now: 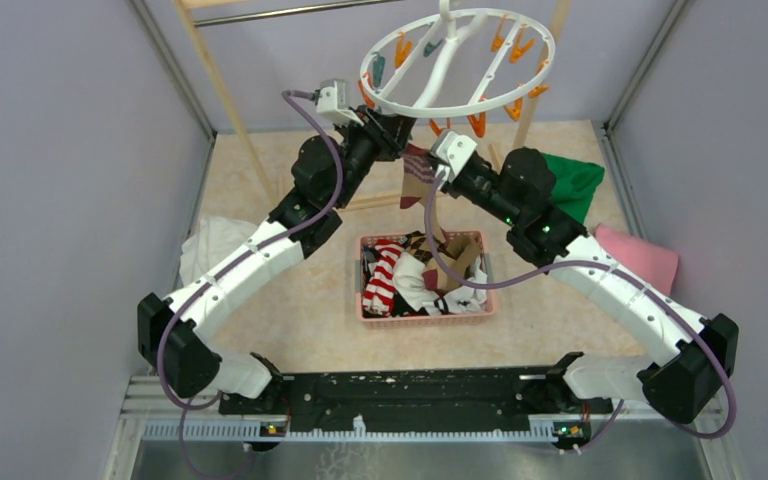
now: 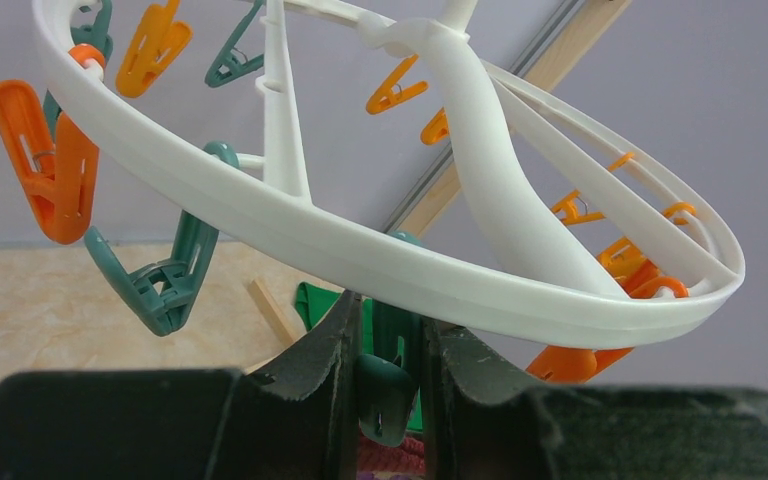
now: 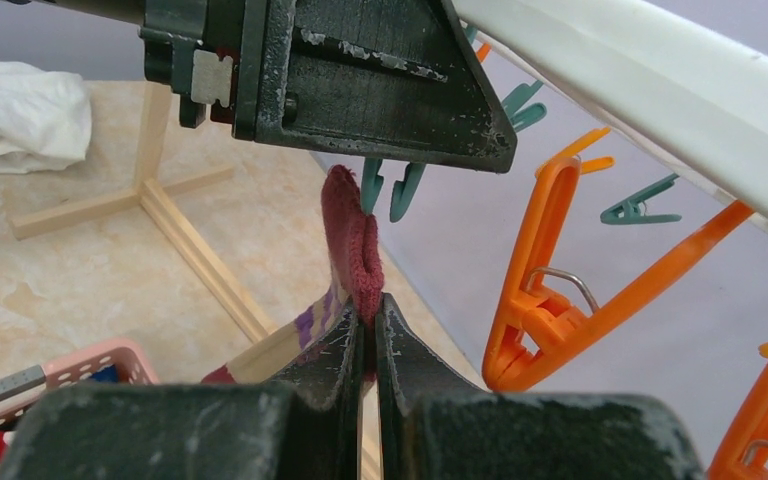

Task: Clip the socks to the hanger
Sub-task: Clamp the sock onto the hanger.

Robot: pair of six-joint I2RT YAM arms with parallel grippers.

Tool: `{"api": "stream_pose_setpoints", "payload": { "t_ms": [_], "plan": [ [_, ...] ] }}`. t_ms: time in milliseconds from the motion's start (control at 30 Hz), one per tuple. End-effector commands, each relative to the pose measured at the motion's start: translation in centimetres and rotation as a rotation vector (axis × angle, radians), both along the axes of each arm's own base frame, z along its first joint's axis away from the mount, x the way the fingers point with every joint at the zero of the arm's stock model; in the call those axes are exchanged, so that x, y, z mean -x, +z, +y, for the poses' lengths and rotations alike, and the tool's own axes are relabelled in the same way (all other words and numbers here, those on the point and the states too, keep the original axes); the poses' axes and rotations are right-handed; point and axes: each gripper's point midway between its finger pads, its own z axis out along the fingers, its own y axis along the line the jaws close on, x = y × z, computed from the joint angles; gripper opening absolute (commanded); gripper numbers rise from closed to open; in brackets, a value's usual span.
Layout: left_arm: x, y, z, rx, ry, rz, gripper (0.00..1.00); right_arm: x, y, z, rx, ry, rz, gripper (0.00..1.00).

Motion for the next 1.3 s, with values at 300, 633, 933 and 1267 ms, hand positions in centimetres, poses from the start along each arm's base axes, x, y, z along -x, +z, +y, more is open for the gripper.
{"api": "stream_pose_setpoints", "payload": {
  "t_ms": [300, 633, 933, 1267],
  "plan": [
    [0.7, 3.2, 1.2, 0.075, 0.026, -0.023, 0.02, -0.7, 2.7, 0.6, -0.026, -0.013, -0.075, 0.00],
    [0.6, 2.9, 1.0, 0.076, 0.019, -0.013, 0.02, -1.4, 4.0, 1.2, -0.059, -0.011, -0.087, 0.00],
    [0.6, 2.7, 1.1, 0.079, 0.021, -0.010, 0.02, -1.7, 4.4, 1.5, -0.078, -0.014, -0.076, 0.00],
    [0.5, 2.5, 1.1, 0.078, 0.025, -0.006, 0.02, -1.4, 5.0, 1.1, -0.109, -0.019, -0.065, 0.00]
  ]
}}
